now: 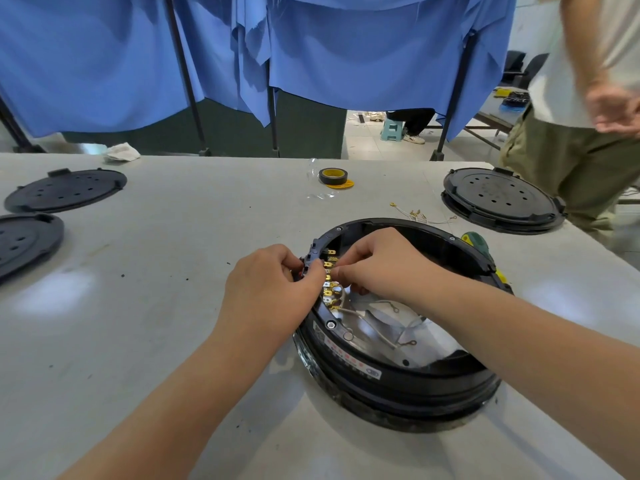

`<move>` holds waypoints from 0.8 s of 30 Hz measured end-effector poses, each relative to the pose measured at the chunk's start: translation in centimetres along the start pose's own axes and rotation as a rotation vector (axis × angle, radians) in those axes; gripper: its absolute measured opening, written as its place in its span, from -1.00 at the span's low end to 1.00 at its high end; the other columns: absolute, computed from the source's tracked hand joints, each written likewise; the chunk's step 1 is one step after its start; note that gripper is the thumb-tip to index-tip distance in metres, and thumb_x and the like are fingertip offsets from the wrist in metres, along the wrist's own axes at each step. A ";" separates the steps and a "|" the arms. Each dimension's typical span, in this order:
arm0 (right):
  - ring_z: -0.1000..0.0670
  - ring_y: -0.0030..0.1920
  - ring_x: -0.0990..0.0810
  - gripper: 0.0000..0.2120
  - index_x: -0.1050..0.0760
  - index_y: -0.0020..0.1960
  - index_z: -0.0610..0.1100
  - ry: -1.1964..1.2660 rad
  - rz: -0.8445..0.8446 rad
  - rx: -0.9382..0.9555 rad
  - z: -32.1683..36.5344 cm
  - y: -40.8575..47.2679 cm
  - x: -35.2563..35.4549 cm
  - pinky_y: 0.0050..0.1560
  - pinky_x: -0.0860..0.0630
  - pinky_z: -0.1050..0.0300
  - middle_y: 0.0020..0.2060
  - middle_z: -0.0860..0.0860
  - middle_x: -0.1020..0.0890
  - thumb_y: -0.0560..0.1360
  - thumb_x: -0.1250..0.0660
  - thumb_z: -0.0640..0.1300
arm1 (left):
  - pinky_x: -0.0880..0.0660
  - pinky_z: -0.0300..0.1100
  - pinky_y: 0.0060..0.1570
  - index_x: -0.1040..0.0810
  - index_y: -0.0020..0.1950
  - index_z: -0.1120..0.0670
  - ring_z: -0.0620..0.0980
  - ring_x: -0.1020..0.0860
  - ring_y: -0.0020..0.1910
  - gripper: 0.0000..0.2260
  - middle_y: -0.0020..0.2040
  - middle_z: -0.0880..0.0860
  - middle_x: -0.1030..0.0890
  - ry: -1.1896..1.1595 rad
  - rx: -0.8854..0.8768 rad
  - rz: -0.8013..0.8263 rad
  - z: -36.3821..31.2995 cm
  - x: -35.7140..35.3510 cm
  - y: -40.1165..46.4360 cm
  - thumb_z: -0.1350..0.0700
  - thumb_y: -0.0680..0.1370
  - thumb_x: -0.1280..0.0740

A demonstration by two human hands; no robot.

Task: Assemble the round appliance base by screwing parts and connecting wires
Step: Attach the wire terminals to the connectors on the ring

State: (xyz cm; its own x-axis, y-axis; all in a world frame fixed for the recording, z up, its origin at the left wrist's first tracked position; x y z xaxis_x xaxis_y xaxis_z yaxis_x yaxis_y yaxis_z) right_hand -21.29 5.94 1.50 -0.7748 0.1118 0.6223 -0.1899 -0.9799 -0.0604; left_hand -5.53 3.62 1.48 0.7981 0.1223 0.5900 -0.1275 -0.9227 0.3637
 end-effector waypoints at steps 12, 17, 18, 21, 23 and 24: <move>0.08 -0.32 -0.61 -0.90 -0.63 -0.28 -0.04 -0.049 0.015 0.053 0.2 -0.1 0.0 -0.10 -0.62 0.07 -0.37 0.02 -0.67 0.42 -0.47 -0.12 | -0.28 -0.20 -0.40 -0.46 -0.32 0.00 -0.11 -0.47 -0.42 -0.75 -0.50 -0.05 -0.47 0.007 -0.005 0.020 0.0 -0.1 0.1 -0.12 0.43 -0.37; 0.10 -0.28 -0.59 -0.92 -0.59 -0.15 0.00 -0.136 0.016 0.101 1.0 -0.7 0.9 -0.19 -0.54 0.19 -0.35 0.08 -0.62 0.44 -0.44 -0.02 | -0.32 -0.17 -0.40 -0.42 -0.35 0.05 -0.03 -0.52 -0.38 -0.66 -0.45 -0.01 -0.51 0.027 -0.002 0.035 0.1 0.1 0.1 -0.18 0.42 -0.35; 0.12 -0.30 -0.57 -0.90 -0.56 -0.15 0.01 -0.154 0.007 0.108 1.2 -0.9 1.2 -0.22 -0.51 0.22 -0.35 0.09 -0.62 0.43 -0.45 0.00 | -0.32 -0.17 -0.41 -0.42 -0.36 0.07 -0.01 -0.52 -0.39 -0.63 -0.46 0.00 -0.51 0.032 -0.003 0.045 0.1 0.1 0.1 -0.19 0.42 -0.34; 0.06 -0.27 -0.61 -0.84 -0.52 -0.14 -0.01 -0.111 0.040 0.074 1.1 -1.3 1.5 -0.14 -0.59 0.10 -0.31 0.04 -0.64 0.39 -0.49 -0.03 | -0.30 -0.17 -0.43 -0.38 -0.41 0.08 0.00 -0.46 -0.43 -0.60 -0.49 0.00 -0.45 0.024 -0.002 0.072 0.2 -0.2 0.1 -0.19 0.43 -0.32; -0.02 -0.21 -0.66 -0.82 -0.52 -0.12 -0.03 -0.096 0.078 0.043 0.9 -1.6 1.1 -0.05 -0.63 0.01 -0.25 -0.02 -0.66 0.37 -0.51 -0.08 | -0.30 -0.17 -0.43 -0.36 -0.42 0.08 0.00 -0.44 -0.44 -0.60 -0.49 0.00 -0.44 0.019 -0.004 0.081 0.2 -0.3 0.0 -0.18 0.44 -0.31; -0.03 -0.21 -0.66 -0.81 -0.51 -0.12 -0.03 -0.093 0.085 0.031 0.8 -1.7 0.8 -0.04 -0.64 -0.03 -0.24 -0.03 -0.66 0.36 -0.51 -0.11 | -0.31 -0.16 -0.42 -0.36 -0.42 0.08 0.00 -0.44 -0.43 -0.60 -0.49 0.01 -0.44 0.018 -0.006 0.082 0.2 -0.4 0.0 -0.18 0.44 -0.31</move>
State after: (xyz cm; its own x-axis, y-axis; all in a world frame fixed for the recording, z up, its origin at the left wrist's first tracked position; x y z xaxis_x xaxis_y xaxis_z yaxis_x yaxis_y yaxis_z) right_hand -21.09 7.53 2.75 -0.7277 0.0133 0.6858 -0.1057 -0.9901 -0.0929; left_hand -5.72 3.51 1.16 0.7738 0.0528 0.6312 -0.1958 -0.9278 0.3175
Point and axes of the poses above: each hand's wrist, its own y-axis towards the middle knuckle, its own x-axis out of the back of the hand, z = x × y, the point moved 8 cm from there along y, towards the middle knuckle
